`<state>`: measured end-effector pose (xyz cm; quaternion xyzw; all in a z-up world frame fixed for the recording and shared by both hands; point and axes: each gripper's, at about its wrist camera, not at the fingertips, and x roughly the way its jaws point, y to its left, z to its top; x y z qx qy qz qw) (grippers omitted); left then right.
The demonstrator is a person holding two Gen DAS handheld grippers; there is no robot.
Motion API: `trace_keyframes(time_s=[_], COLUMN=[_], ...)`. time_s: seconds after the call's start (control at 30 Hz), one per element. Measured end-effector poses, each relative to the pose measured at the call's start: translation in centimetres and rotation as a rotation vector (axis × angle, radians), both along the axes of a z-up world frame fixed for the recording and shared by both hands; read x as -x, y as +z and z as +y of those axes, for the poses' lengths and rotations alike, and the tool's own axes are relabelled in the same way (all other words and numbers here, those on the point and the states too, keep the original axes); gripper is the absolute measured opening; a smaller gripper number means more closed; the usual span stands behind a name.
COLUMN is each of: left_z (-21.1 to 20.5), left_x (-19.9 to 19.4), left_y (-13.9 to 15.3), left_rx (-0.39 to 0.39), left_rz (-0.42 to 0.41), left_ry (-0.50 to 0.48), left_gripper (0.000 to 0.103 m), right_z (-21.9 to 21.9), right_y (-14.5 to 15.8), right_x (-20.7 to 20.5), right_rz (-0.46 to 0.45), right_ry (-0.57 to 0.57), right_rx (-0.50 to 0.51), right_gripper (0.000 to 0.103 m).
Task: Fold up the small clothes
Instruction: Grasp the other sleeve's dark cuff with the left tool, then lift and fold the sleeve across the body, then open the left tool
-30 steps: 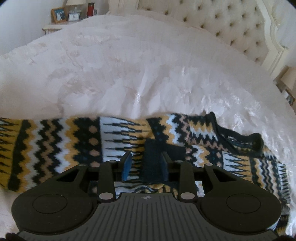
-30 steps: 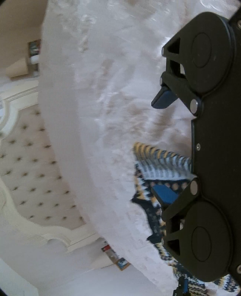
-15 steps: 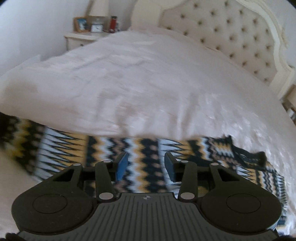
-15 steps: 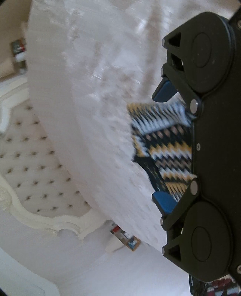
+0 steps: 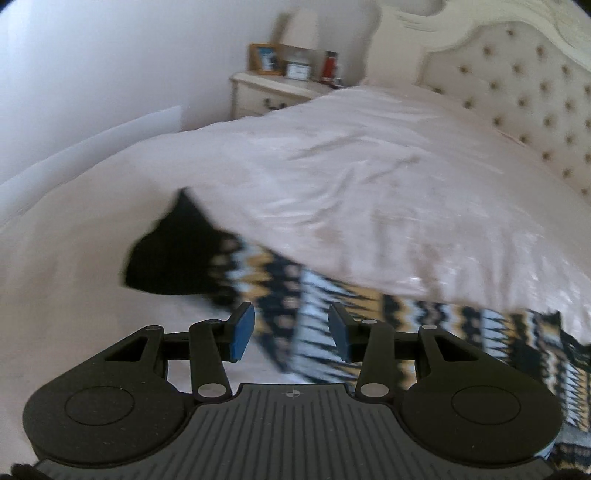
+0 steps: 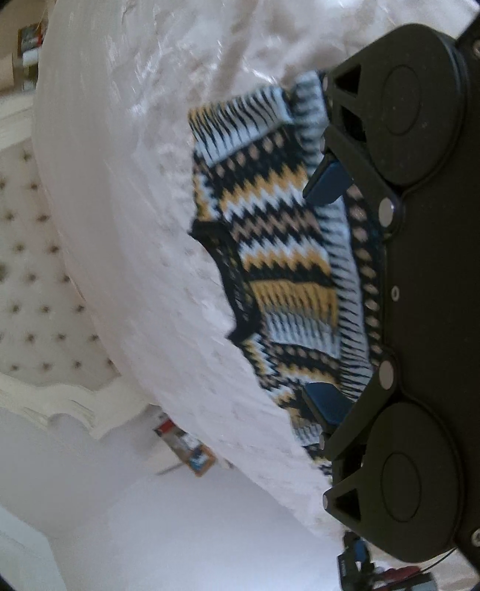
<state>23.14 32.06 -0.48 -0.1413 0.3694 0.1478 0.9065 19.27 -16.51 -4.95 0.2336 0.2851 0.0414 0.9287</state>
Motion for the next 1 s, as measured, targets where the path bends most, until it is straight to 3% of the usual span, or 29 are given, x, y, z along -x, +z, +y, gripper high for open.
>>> trace_keyframes(time_s=[0.2,0.47,0.57,0.73,1.0], left_z=[3.0,4.2,4.4,3.8,3.6], left_x=[0.2,-0.5,-0.1,0.4,-1.6], left_y=[-2.2,-3.2,-3.1,-3.3,-3.9], left_rx=[0.043,0.055,0.084,0.044,0.091], left_rz=[-0.01,-0.051,-0.051,-0.033,-0.04], left_ry=[0.03,0.018,0.03,-0.005,0.063], left_gripper=[0.044,0.044,0.044,0.044,0.043], right_z=[3.7,6.7,7.3,7.6,7.8], right_y=[-1.1,-2.4,-2.6,-2.9,-3.3], right_x=[-0.5,-1.7,-1.9,-2.0,-2.4], right_rz=[0.024,0.074,0.083,0.092,0.107], right_ry=[0.042,0.083,0.096,0.113,0.121], right_rx=[0.095,0.125,0.13,0.133,0.149], right_gripper=[0.103,0.103,0.103,0.103,0.103])
